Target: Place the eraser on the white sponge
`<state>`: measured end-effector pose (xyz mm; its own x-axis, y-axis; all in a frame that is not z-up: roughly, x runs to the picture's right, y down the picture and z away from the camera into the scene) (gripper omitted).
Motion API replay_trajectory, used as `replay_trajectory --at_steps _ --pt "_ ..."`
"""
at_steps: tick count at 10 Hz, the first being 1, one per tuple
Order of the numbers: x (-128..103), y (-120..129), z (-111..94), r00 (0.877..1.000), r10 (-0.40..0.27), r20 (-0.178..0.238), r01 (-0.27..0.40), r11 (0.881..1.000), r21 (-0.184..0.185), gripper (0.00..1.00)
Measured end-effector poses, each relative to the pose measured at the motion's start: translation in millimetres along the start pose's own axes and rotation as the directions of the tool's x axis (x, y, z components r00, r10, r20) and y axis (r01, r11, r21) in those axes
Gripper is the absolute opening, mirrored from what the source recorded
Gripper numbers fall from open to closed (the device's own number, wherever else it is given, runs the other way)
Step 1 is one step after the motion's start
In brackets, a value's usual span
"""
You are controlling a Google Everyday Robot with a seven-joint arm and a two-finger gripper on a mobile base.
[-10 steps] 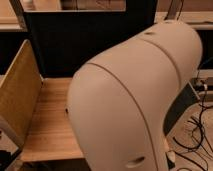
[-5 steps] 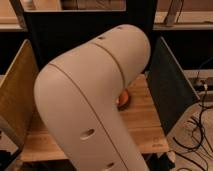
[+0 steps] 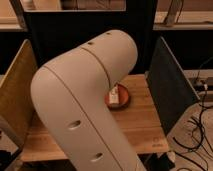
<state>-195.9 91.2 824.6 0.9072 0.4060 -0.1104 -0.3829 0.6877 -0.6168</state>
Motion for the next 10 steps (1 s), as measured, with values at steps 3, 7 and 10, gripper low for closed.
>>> replay_trajectory --at_steps 3,7,10 --pt "26.0 -5.9 14.3 0.998 0.063 -0.012 -0.063 0.998 -0.021 0.80" --pt "31.2 5.1 45.3 0.996 0.082 -0.023 -0.083 0.994 -0.076 0.80" --pt "22.6 17.1 64.2 0.998 0.053 -0.034 -0.056 0.993 -0.102 0.80"
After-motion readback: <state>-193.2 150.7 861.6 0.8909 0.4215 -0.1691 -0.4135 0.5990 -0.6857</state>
